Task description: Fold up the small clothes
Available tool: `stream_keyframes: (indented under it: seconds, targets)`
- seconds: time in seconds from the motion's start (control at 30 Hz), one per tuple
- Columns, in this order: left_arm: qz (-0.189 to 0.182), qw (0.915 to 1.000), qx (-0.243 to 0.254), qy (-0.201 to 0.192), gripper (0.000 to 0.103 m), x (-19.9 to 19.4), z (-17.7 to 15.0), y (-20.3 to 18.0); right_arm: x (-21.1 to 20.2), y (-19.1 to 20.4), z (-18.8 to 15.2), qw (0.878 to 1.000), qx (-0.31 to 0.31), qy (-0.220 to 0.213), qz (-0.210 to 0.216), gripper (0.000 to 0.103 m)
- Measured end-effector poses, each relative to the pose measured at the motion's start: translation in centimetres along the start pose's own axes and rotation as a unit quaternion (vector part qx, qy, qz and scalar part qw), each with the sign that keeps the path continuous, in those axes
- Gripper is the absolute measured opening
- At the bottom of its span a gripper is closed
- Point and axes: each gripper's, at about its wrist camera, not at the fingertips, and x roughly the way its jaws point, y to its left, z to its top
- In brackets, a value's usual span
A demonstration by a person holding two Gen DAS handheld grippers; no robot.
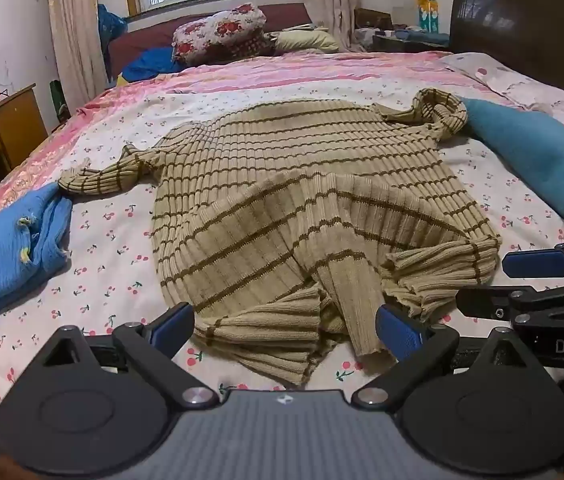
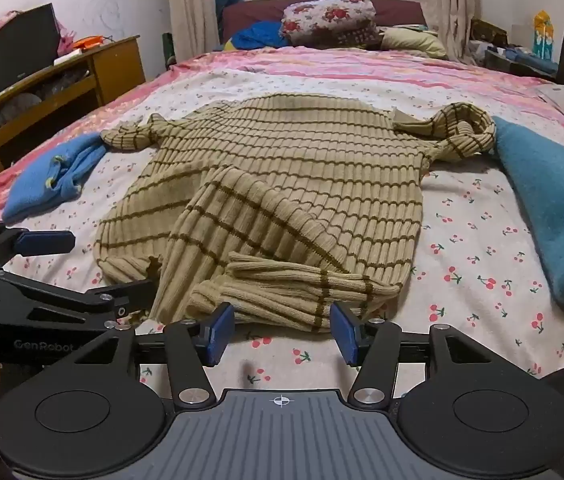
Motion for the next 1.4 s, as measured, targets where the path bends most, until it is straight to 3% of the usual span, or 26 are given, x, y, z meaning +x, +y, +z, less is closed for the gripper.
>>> stream_keyframes:
  seconds: [1.4]
  targets:
    - [0.010, 0.9998, -0.011, 0.016, 0.102, 0.4, -0.4, 0.2, 0.7, 0.6, -0.6, 1.000, -0.013, 0.017, 0.004, 0.053]
